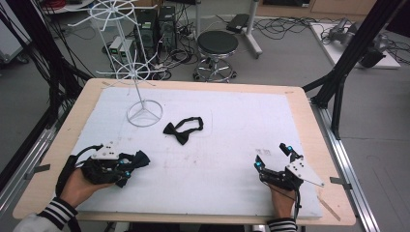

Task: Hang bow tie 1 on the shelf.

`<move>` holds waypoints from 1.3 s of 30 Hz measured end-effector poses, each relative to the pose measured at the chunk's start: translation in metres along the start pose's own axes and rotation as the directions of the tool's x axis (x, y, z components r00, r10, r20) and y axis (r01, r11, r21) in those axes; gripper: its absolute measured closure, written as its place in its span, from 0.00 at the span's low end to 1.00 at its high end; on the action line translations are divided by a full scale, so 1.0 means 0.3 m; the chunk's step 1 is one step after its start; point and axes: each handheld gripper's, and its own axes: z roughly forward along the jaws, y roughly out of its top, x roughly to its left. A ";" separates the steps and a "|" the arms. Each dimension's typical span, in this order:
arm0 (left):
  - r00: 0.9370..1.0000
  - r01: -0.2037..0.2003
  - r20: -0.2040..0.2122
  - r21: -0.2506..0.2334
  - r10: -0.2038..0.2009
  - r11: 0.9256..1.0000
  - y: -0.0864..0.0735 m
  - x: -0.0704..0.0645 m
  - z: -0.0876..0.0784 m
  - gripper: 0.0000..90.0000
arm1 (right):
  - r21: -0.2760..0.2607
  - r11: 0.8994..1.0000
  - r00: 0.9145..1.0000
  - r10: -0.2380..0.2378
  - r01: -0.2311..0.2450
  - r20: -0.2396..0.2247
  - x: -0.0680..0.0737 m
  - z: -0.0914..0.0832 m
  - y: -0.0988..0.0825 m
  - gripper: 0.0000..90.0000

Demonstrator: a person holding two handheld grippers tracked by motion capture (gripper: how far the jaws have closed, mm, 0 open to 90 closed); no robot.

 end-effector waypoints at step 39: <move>0.979 0.171 -0.035 -0.413 -0.203 0.895 0.089 0.183 -0.235 0.83 | 0.001 1.000 1.000 -0.003 0.003 -0.002 0.000 0.001 0.000 0.04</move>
